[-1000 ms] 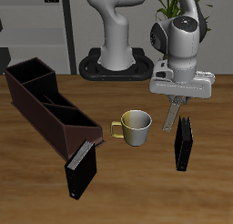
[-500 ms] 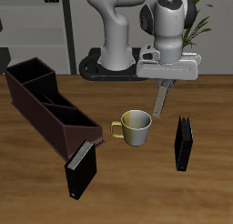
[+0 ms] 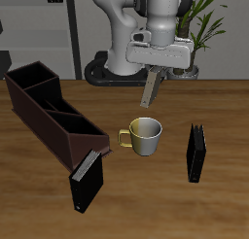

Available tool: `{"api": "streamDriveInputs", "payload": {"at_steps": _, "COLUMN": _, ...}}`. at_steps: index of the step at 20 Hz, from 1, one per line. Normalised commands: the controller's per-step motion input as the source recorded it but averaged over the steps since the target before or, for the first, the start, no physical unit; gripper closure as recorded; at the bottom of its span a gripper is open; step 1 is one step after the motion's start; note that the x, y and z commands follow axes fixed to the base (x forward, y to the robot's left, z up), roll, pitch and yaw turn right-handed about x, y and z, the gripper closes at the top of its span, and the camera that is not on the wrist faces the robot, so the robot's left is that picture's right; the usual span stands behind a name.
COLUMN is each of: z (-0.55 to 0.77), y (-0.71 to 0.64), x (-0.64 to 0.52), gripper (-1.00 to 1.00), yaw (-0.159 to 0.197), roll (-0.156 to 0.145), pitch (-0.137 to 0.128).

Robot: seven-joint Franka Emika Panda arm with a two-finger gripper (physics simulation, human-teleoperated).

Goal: Place the yellow book into the right desk caddy's right compartment

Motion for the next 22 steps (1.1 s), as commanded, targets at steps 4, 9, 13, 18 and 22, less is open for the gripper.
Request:
{"api": "streamDriveInputs", "payload": {"at_steps": 4, "z": 0.29, "y": -0.6, "x": -0.19, "gripper": 1.0, "yaw": -0.022, "roll": -0.042, "pitch": -0.028}}
{"api": "streamDriveInputs", "payload": {"at_steps": 9, "z": 0.14, "y": -0.44, "x": -0.11, "gripper": 1.0, "yaw": 0.01, "roll": -0.036, "pitch": -0.009}}
{"api": "streamDriveInputs", "payload": {"at_steps": 13, "z": 0.21, "y": -0.84, "x": -0.24, "gripper": 1.0, "yaw": -0.004, "roll": -0.119, "pitch": -0.011}}
{"api": "streamDriveInputs", "payload": {"at_steps": 18, "z": 0.08, "y": -0.54, "x": -0.2, "gripper": 1.0, "yaw": 0.023, "roll": -0.034, "pitch": 0.009}}
{"api": "streamDriveInputs", "payload": {"at_steps": 22, "z": 0.1, "y": -0.39, "x": -0.14, "gripper": 1.0, "yaw": 0.039, "roll": -0.047, "pitch": -0.004}}
